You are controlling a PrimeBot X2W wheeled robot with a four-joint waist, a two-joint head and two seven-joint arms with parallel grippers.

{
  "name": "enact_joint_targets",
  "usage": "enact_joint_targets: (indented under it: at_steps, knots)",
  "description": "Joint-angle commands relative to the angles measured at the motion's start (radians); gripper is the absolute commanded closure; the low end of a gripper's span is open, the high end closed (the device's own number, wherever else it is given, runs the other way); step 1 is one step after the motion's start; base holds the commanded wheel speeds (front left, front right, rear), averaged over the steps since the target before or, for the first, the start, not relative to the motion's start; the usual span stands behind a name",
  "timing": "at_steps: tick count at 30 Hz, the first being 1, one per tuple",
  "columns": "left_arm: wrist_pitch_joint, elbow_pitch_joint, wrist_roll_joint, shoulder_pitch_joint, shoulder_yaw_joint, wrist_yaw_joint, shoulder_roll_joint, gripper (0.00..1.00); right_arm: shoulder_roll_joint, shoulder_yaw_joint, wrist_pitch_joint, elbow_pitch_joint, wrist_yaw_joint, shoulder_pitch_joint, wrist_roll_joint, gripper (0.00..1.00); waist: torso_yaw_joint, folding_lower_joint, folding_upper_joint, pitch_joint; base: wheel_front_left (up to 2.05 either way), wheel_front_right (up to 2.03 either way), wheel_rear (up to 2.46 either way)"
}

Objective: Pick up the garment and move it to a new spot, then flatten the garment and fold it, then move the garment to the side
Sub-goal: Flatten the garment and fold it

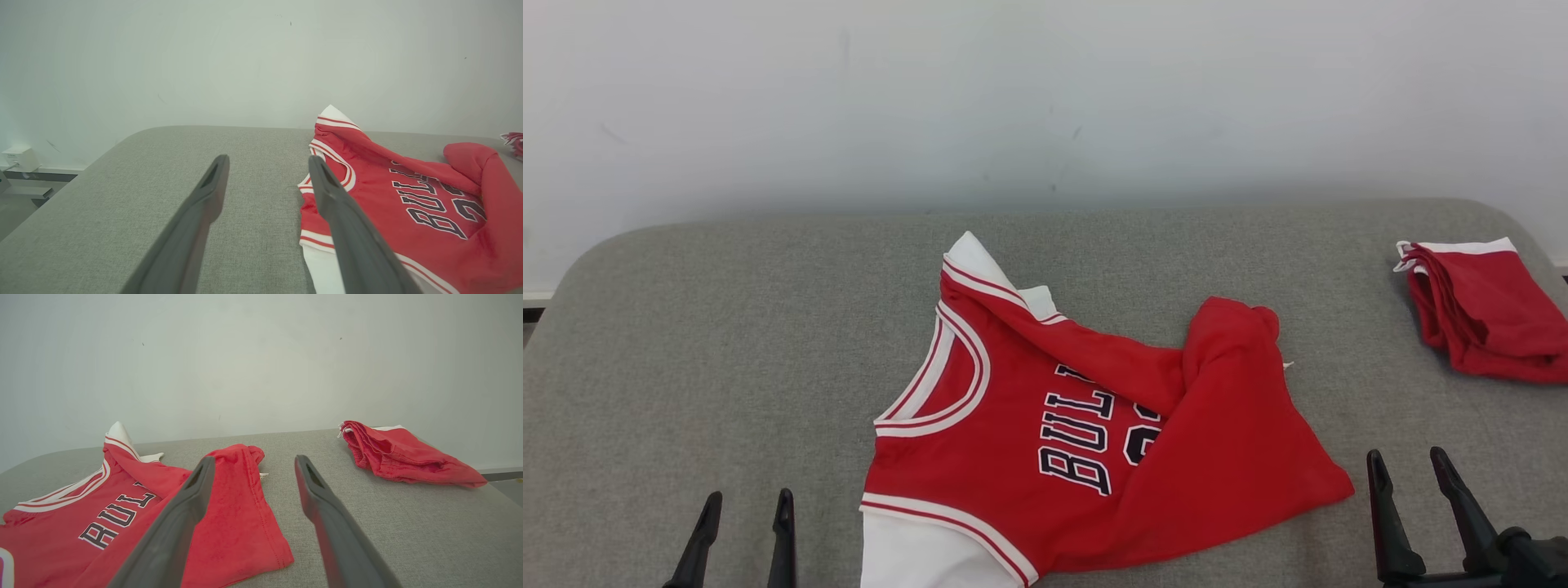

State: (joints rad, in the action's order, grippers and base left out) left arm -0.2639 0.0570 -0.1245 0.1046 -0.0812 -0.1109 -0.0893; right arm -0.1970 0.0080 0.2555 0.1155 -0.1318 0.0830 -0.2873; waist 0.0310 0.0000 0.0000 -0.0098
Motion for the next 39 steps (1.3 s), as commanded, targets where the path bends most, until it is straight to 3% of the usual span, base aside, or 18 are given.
enact_joint_targets:
  at_steps: [1, 7, 14, 20, 25, 31, 39]
  knots:
    - [0.000, 0.004, 0.003, 0.004, 0.001, -0.001, -0.003, 0.00, -0.005, -0.002, 0.004, 0.003, 0.003, 0.008, 0.000, 0.00, 0.003, 0.0000, 0.0000, 0.000, 0.00, 0.00, 0.00]
    - [0.000, 0.038, -0.009, 0.002, 0.026, -0.009, -0.006, 0.00, -0.014, -0.006, -0.005, 0.023, 0.003, 0.000, 0.001, 0.00, 0.010, 0.0000, 0.0000, 0.001, 0.00, 0.00, 0.00]
    - [0.016, 0.163, -0.037, -0.023, 0.121, -0.019, -0.033, 0.00, -0.055, 0.015, -0.023, 0.114, 0.003, -0.050, -0.001, 0.00, 0.021, 0.0000, 0.0000, 0.017, 0.00, 0.00, 0.00]
    - [0.028, 0.280, -0.075, -0.044, 0.208, -0.018, -0.046, 0.00, -0.084, 0.056, -0.030, 0.259, 0.003, -0.125, -0.014, 0.00, 0.030, 0.0000, 0.0000, 0.040, 0.00, 0.00, 0.00]
    - [0.017, 0.400, -0.141, -0.085, 0.309, -0.018, -0.066, 0.00, -0.098, 0.093, -0.016, 0.452, 0.003, -0.215, -0.047, 0.00, 0.043, 0.0000, 0.0000, 0.070, 0.00, 0.00, 0.00]
    - [0.005, 0.506, -0.197, -0.138, 0.373, -0.018, -0.077, 0.00, -0.085, 0.131, 0.000, 0.639, 0.003, -0.307, -0.074, 0.00, 0.057, 0.0000, 0.0000, 0.098, 0.00, 0.00, 0.00]
    - [0.005, 0.587, -0.252, -0.191, 0.407, -0.018, -0.064, 0.00, -0.056, 0.183, 0.005, 0.772, 0.003, -0.376, -0.114, 0.00, 0.061, 0.0000, 0.0000, 0.112, 0.00, 0.00, 0.00]
